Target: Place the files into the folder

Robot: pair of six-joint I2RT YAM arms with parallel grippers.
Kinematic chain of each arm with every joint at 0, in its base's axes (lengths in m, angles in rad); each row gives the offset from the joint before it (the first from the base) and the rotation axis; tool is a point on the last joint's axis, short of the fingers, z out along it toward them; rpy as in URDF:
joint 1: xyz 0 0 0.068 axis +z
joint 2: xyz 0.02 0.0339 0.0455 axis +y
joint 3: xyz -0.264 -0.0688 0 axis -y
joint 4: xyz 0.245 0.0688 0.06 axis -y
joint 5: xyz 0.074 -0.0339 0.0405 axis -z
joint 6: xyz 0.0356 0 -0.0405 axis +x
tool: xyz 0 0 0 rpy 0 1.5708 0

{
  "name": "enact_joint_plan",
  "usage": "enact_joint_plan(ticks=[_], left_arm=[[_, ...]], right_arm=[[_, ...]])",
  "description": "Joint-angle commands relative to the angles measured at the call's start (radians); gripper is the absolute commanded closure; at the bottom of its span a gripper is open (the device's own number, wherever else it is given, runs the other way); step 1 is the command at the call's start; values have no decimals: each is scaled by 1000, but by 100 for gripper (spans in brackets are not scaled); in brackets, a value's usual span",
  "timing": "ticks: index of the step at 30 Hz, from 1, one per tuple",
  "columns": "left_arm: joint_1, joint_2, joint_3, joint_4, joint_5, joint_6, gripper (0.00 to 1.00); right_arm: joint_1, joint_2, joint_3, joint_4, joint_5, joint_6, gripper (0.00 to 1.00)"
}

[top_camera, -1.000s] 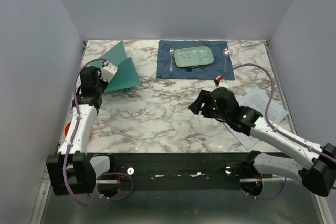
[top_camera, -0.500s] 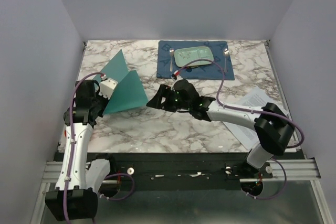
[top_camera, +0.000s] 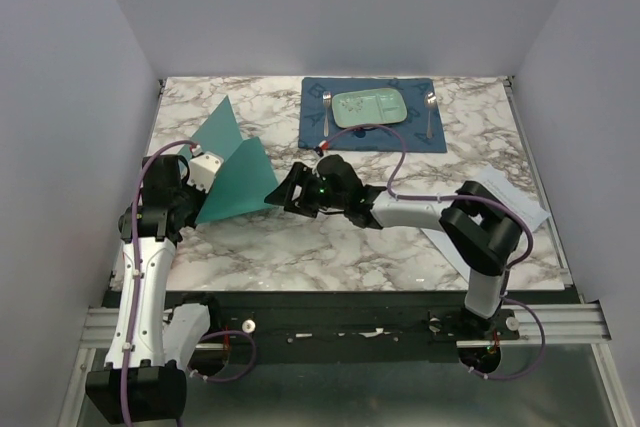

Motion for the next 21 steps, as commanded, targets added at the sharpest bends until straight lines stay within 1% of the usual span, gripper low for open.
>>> enact_joint_plan(ticks=[1, 7, 10, 13, 14, 16, 17, 20, 21], left_arm=[[2, -14, 17, -45, 28, -20, 100], [2, -22, 22, -52, 25, -25, 100], [2, -23, 23, -54, 24, -29, 100], [2, -26, 25, -57, 24, -31, 100], [2, -28, 25, -57, 25, -34, 100], [2, -29, 30, -59, 30, -39, 100], [2, -29, 30, -59, 33, -45, 100], [2, -31, 28, -60, 51, -62, 100], [2, -31, 26, -60, 56, -68, 100]], right_arm=[[5, 53, 46, 78, -16, 49, 19], [6, 140, 75, 147, -27, 124, 24], [5, 168, 78, 181, -22, 160, 29], [6, 174, 73, 201, -16, 176, 37], [6, 168, 69, 206, -13, 178, 43], [5, 150, 47, 212, 7, 167, 51], [6, 124, 38, 210, 16, 161, 60], [6, 76, -2, 192, 51, 127, 77], [5, 38, -6, 162, 63, 112, 87]])
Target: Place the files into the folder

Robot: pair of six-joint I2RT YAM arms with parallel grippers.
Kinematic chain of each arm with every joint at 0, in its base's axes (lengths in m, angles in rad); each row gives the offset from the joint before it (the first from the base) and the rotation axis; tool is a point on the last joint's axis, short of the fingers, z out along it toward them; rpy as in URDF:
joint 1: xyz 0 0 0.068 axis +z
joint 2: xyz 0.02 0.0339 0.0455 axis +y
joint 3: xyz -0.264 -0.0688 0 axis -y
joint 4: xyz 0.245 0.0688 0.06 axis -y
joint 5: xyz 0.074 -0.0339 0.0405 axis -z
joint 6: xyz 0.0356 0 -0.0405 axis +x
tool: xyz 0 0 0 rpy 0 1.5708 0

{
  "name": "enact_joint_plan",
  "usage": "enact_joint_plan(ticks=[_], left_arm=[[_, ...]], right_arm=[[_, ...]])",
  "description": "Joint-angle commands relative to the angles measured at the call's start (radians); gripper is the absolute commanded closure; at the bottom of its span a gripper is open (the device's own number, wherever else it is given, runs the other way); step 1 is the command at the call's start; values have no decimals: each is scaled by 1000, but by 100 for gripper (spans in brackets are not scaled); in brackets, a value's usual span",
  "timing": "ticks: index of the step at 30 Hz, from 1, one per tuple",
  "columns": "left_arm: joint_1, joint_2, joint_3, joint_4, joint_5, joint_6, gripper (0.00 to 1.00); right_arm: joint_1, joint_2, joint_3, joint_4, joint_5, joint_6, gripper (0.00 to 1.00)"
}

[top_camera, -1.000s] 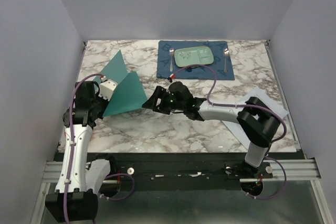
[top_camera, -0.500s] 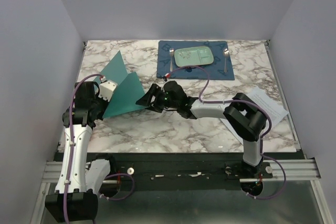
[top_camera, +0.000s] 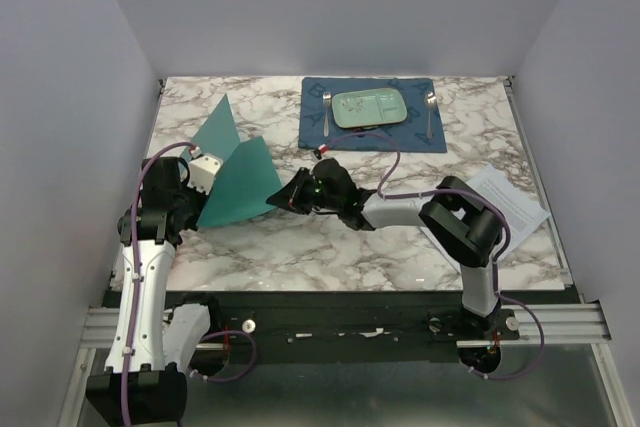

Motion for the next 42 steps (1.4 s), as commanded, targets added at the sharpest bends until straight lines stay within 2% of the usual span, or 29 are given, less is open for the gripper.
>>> enact_joint_plan(ticks=[1, 3, 10, 13, 15, 18, 19, 20, 21, 25, 32, 38, 41, 42], left_arm=[[2, -15, 26, -28, 58, -46, 100], [2, -18, 24, -29, 74, -61, 100], [2, -31, 23, -22, 88, -89, 100], [1, -31, 12, -17, 80, -88, 76], [2, -30, 7, -14, 77, -86, 72], [2, -25, 7, -18, 74, -81, 59], [2, -24, 6, -17, 63, -80, 46], [2, -27, 7, -20, 57, -75, 27], [2, -30, 9, -19, 52, -74, 17], [1, -57, 10, -12, 26, -55, 1], [2, -2, 66, -6, 55, -41, 1], [-1, 113, 115, 15, 120, -38, 1], [-1, 171, 139, 18, 146, -41, 1], [-1, 179, 145, 27, 149, -45, 1]], right_arm=[[6, -119, -45, -33, 67, -80, 91], [6, -198, -51, -120, 98, -129, 99], [8, -497, -111, -407, 237, -374, 99], [9, -597, -186, -495, 300, -401, 99], [8, -692, -253, -550, 338, -405, 99], [8, -807, -322, -604, 360, -393, 99], [8, -833, -365, -616, 362, -382, 99], [8, -858, -394, -626, 365, -375, 99], [9, -914, -417, -650, 380, -364, 100], [9, -1040, -534, -696, 421, -303, 99], [25, -1209, -646, -857, 507, -157, 99], [64, -1256, -657, -1124, 592, 42, 99], [92, -1234, -637, -1242, 625, 139, 83], [95, -1216, -629, -1277, 628, 145, 67]])
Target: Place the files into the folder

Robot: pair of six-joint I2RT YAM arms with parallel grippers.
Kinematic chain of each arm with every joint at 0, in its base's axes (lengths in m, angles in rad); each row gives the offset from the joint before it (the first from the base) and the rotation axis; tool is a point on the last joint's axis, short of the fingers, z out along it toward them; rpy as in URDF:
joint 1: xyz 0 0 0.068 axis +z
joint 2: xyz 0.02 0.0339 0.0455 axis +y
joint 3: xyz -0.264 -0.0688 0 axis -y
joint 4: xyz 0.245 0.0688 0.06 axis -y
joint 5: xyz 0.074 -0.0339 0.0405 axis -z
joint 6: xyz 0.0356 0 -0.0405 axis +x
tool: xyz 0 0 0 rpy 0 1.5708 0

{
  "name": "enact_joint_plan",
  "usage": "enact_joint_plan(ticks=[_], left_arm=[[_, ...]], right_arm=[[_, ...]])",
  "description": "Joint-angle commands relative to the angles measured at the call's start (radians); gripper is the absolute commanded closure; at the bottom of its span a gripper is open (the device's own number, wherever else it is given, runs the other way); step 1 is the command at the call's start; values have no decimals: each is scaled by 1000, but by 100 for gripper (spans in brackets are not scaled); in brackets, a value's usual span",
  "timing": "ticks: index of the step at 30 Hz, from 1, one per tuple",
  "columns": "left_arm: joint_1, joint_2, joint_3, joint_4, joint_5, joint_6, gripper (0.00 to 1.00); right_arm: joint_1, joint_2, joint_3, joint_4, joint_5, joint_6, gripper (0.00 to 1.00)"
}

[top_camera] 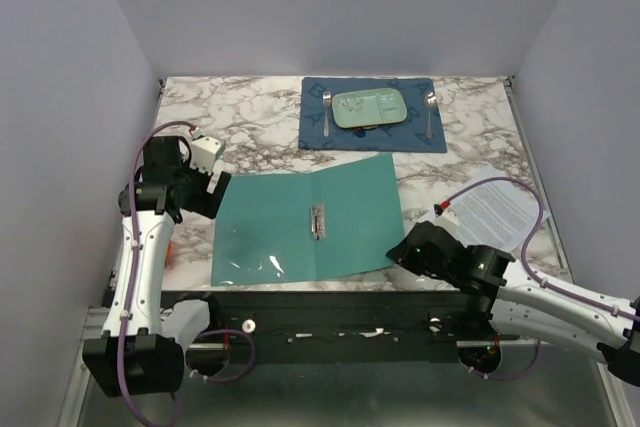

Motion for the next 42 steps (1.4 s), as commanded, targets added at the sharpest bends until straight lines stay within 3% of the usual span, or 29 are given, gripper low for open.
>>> enact_joint_plan(ticks=[1, 3, 6, 15, 21, 30, 42], left_arm=[[-2, 66, 40, 21, 65, 10, 1], [-2, 75, 48, 28, 70, 13, 1], [-3, 98, 63, 34, 67, 16, 1], [-3, 130, 77, 57, 76, 27, 1], [-3, 133, 59, 61, 95, 21, 1], [-3, 135, 23, 80, 93, 21, 1], [-3, 110, -41, 123, 78, 33, 1]], right_arm=[[33, 35, 14, -257, 102, 158, 60], [39, 49, 52, -299, 109, 165, 47], [41, 48, 115, -345, 130, 139, 37], [38, 38, 310, -658, 277, 142, 36], [-4, 165, 388, -689, 379, 96, 22], [-215, 676, 632, -640, 386, -190, 21], [-416, 837, 674, -367, 256, -522, 28]])
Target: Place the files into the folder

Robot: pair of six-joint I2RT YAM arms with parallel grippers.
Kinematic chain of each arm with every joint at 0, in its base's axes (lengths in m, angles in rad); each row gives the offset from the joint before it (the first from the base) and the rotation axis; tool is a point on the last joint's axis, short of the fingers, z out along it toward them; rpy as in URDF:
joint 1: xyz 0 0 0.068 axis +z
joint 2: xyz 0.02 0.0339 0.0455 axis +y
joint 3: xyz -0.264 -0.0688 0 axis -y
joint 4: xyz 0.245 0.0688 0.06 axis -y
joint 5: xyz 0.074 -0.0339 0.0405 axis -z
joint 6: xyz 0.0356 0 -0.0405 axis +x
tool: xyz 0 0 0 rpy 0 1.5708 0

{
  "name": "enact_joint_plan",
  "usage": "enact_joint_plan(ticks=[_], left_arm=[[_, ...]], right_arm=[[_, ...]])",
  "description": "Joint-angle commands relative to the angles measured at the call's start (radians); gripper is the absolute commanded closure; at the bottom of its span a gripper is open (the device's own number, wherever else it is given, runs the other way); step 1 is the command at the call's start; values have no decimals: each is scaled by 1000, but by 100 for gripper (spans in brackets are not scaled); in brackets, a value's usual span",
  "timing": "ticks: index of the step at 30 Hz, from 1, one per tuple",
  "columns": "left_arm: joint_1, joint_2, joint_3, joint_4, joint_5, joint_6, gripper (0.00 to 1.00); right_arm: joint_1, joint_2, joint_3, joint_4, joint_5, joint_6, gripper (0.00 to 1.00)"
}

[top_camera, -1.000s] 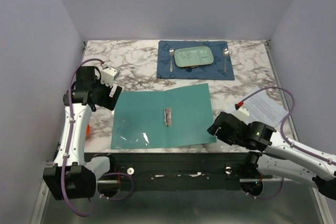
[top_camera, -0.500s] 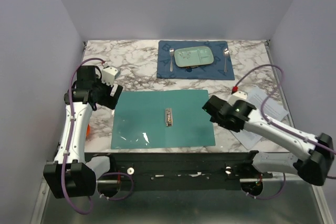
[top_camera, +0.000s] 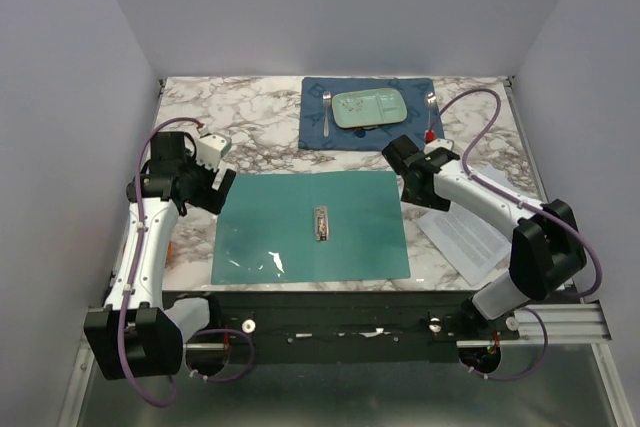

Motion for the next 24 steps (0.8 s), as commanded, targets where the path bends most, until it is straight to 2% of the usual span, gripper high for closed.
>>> enact_joint_plan(ticks=[1, 8, 12, 24], left_arm=[[-3, -20, -32, 36, 6, 17, 1], [-4, -20, -38, 46, 3, 11, 1], [-3, -24, -38, 48, 3, 11, 1], [-3, -21, -52, 66, -6, 7, 1]], right_arm=[[-20, 85, 25, 104, -58, -134, 29], [-22, 192, 29, 118, -75, -157, 32], [-42, 208, 15, 124, -88, -160, 36], [-54, 220, -46, 135, -105, -175, 36]])
